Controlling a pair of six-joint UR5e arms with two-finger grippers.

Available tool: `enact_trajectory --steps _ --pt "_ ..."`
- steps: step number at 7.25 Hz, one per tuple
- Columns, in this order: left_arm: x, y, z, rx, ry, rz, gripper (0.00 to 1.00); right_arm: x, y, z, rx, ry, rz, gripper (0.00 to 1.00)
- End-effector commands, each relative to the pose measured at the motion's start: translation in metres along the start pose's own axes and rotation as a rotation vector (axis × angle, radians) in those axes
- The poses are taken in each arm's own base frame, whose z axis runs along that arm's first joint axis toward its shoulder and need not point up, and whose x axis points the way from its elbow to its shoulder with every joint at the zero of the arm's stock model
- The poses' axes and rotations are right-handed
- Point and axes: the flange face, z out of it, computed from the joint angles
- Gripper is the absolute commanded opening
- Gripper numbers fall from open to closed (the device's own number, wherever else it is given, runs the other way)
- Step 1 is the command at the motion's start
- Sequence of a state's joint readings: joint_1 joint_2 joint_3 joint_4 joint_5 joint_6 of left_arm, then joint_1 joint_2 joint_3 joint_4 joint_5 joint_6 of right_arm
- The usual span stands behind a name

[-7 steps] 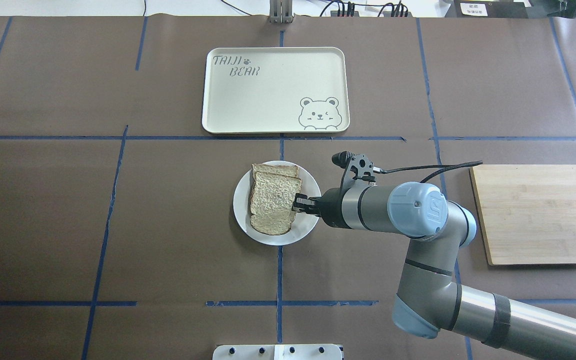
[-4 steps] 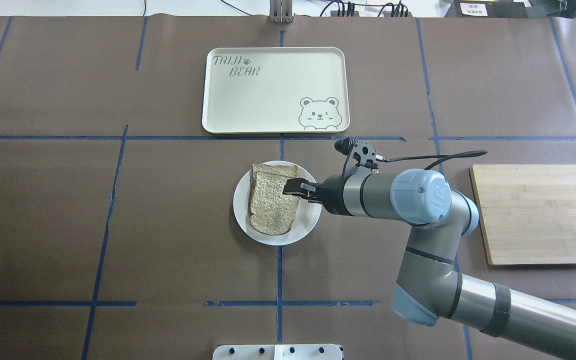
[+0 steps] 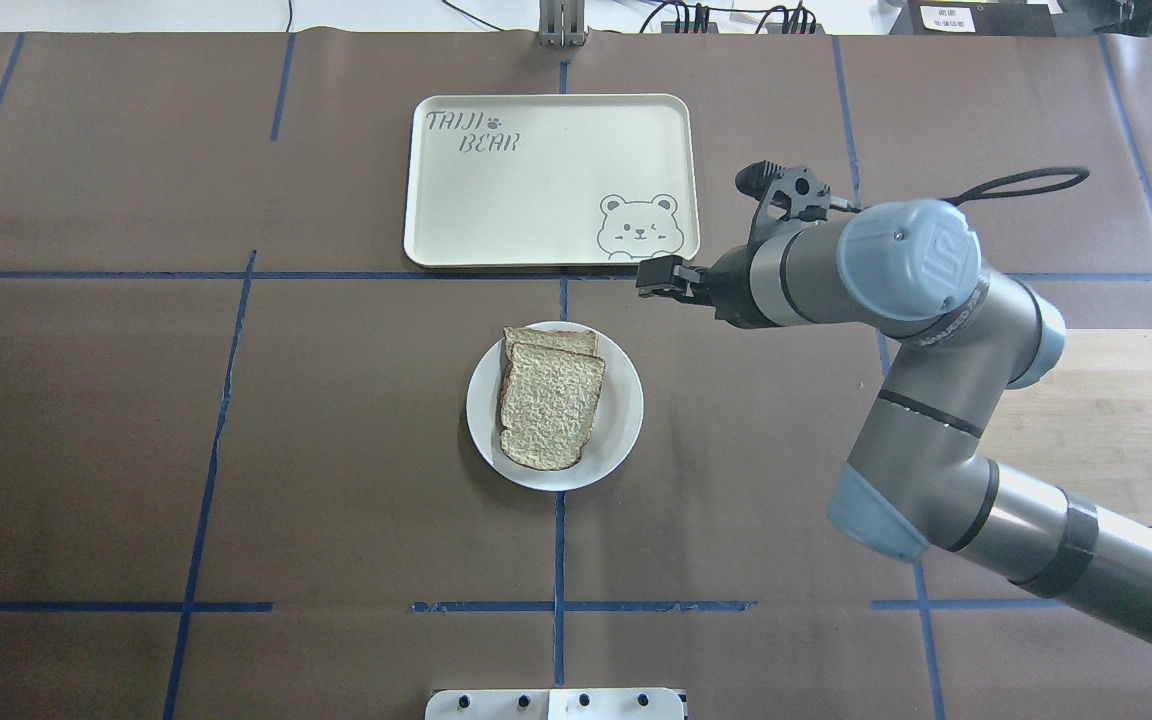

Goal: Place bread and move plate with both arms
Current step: 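Open the right gripper and withdraw it while the left arm reaches toward the plate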

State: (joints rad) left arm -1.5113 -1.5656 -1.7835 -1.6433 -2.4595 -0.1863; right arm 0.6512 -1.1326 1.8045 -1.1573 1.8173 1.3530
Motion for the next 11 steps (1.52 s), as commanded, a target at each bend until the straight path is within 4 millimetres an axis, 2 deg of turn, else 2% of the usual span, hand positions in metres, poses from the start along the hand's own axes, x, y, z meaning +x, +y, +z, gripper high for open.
enact_trajectory --steps 1,2,4,5,6,7,9,10,11 --pt "0.072 -0.006 0.004 0.042 0.131 -0.087 1.0 0.035 -0.052 -0.057 -0.084 0.217 -0.143 1.0" --pt "0.099 -0.004 0.019 0.061 0.183 -0.13 1.0 0.065 -0.083 -0.078 -0.133 0.272 -0.194 1.0" --pt "0.149 0.01 0.041 0.072 0.303 -0.222 1.0 0.155 -0.131 -0.118 -0.205 0.303 -0.294 1.0" --pt "0.179 0.012 0.053 0.087 0.342 -0.258 1.0 0.2 -0.144 -0.134 -0.224 0.317 -0.334 1.0" --pt "0.223 0.019 0.08 0.106 0.378 -0.323 1.0 0.239 -0.156 -0.146 -0.255 0.352 -0.392 1.0" --pt "0.274 0.03 0.106 0.126 0.446 -0.4 1.0 0.269 -0.17 -0.159 -0.291 0.376 -0.423 1.0" --pt "0.373 0.064 0.161 0.11 0.533 -0.561 0.98 0.333 -0.161 -0.184 -0.332 0.31 -0.314 1.0" --pt "0.398 0.085 0.18 0.072 0.538 -0.57 0.87 0.338 -0.164 -0.187 -0.328 0.311 -0.296 1.0" --pt "0.414 0.089 0.191 0.05 0.543 -0.559 0.79 0.339 -0.164 -0.185 -0.331 0.31 -0.298 1.0"
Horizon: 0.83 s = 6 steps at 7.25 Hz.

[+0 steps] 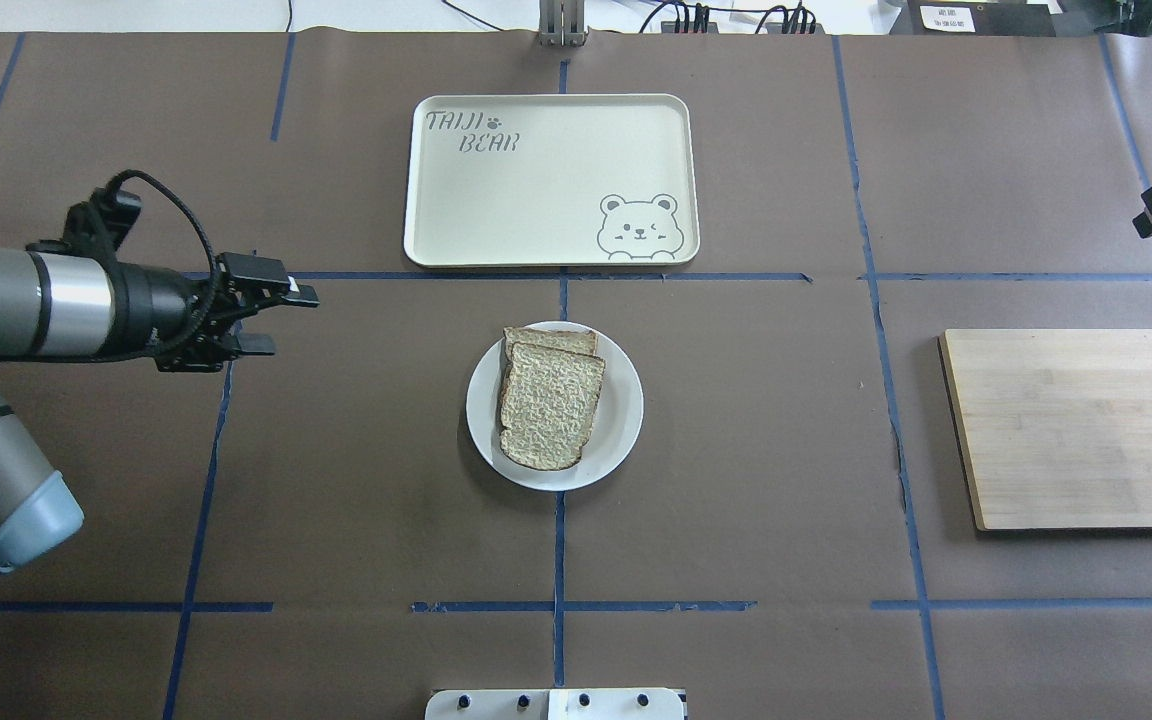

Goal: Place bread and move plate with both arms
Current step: 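Move the left gripper to the plate rim and grip the plate edge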

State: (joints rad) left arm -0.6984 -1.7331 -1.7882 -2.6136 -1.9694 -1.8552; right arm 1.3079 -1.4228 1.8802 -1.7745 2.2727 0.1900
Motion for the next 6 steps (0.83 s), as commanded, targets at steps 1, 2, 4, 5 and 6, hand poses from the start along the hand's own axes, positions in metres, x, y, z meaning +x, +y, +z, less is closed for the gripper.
enact_trajectory --steps 1,2,4,5,6 --pt "0.02 0.028 0.06 -0.036 0.006 -0.038 0.77 0.023 0.004 0.018 -0.039 0.0 0.038 1.0" --pt "0.027 0.043 0.094 -0.016 0.014 -0.06 0.74 0.029 0.0 0.017 -0.022 -0.001 0.039 1.0" --pt "0.019 0.074 0.113 -0.041 0.019 -0.051 0.68 0.037 0.0 0.02 -0.017 -0.015 0.048 1.0" --pt "0.013 0.079 0.12 -0.049 0.005 -0.051 0.67 0.038 0.001 0.021 -0.019 -0.015 0.049 1.0" --pt "0.014 0.087 0.132 -0.062 -0.002 -0.05 0.66 0.038 0.001 0.021 -0.019 -0.015 0.049 1.0"
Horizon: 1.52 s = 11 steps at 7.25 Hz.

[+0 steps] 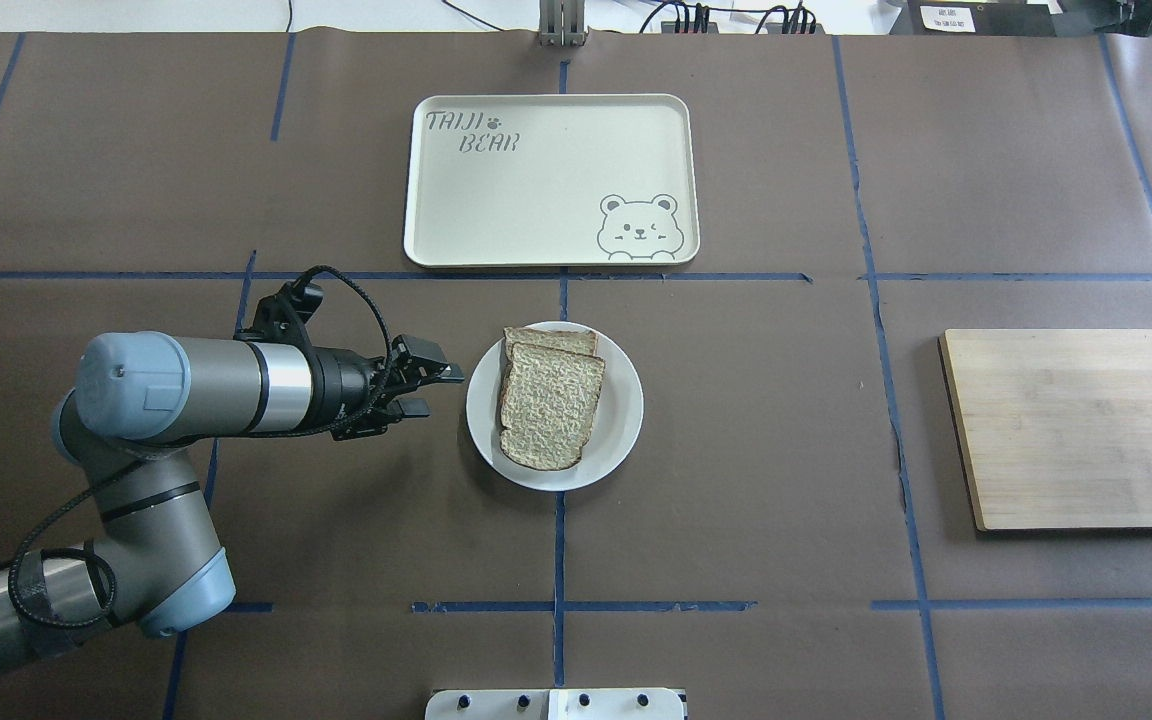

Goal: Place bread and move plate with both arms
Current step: 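Move the left gripper to the plate rim and grip the plate edge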

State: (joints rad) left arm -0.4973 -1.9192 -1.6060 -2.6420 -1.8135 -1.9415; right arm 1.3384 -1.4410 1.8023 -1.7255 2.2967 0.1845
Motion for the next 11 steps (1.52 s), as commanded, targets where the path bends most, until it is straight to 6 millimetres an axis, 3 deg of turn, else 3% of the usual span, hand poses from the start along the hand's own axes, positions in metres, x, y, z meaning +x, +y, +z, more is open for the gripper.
enact_trajectory --steps 1,3,6,11 --pt "0.001 0.015 0.023 -0.023 -0.012 0.002 0.65 0.001 0.0 0.0 0.0 -0.001 0.001 1.0" --pt "-0.002 0.018 0.028 -0.028 -0.021 0.002 0.58 0.001 0.001 0.001 -0.002 -0.001 0.002 1.0" --pt "0.001 0.026 0.044 -0.039 -0.03 0.003 0.56 0.004 0.003 0.002 -0.004 0.0 0.006 1.0" --pt "0.001 0.029 0.046 -0.043 -0.032 0.003 0.42 0.004 0.003 0.002 -0.005 0.0 0.007 1.0"
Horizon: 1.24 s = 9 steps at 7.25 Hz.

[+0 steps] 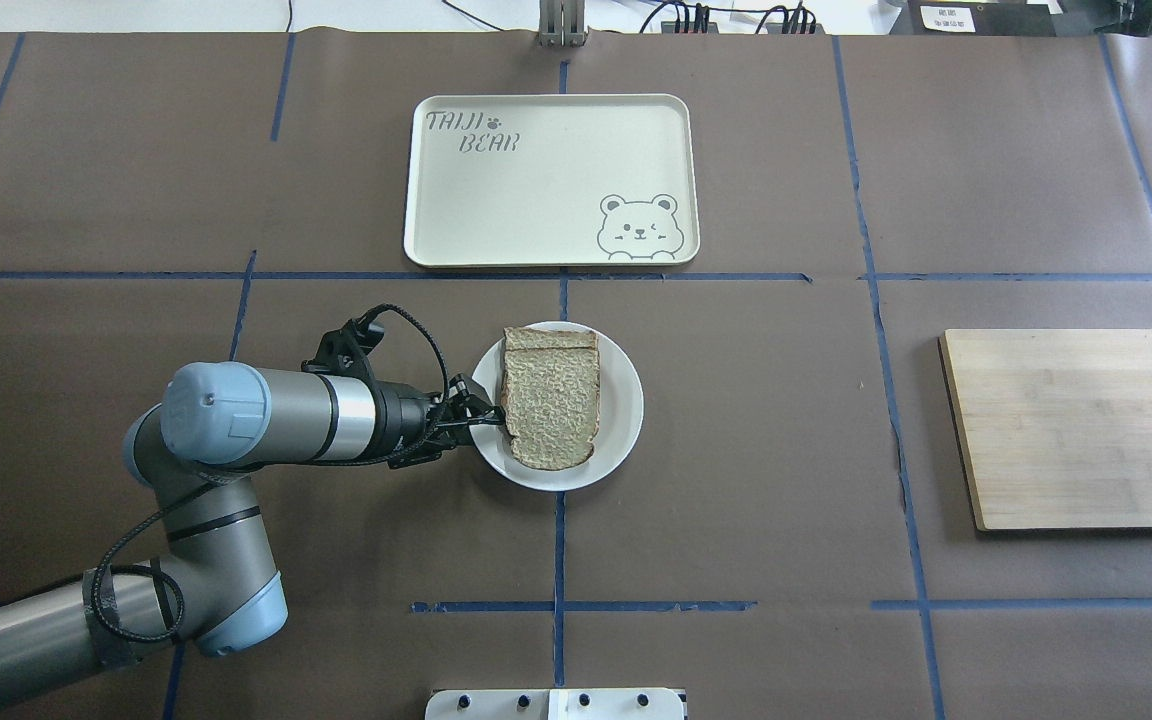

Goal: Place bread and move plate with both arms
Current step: 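Move the left gripper to the plate rim and grip the plate edge, then slide the plate with the left gripper toward the white bear tray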

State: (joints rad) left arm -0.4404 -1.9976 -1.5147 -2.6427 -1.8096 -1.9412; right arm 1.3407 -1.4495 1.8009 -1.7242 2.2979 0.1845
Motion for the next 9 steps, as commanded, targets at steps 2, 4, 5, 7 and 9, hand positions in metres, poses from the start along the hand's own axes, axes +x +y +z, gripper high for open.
enact_trajectory --steps 2,4,5,7,9 --pt "0.0 0.001 0.012 -0.001 -0.012 -0.001 0.41 0.002 0.001 -0.001 0.002 0.001 0.006 1.0" --pt "0.005 0.001 0.02 -0.001 -0.012 -0.001 0.4 0.006 0.001 -0.003 0.006 0.001 0.011 1.0" --pt "0.005 0.002 0.019 -0.003 -0.012 -0.002 0.25 0.008 0.001 -0.005 0.009 0.002 0.014 1.0" --pt "0.013 0.005 0.012 -0.01 0.008 0.004 0.04 0.011 0.001 -0.008 0.014 0.002 0.015 1.0" --pt "0.03 0.008 -0.005 -0.027 0.075 0.014 0.0 0.014 0.001 -0.01 0.019 0.006 0.013 1.0"
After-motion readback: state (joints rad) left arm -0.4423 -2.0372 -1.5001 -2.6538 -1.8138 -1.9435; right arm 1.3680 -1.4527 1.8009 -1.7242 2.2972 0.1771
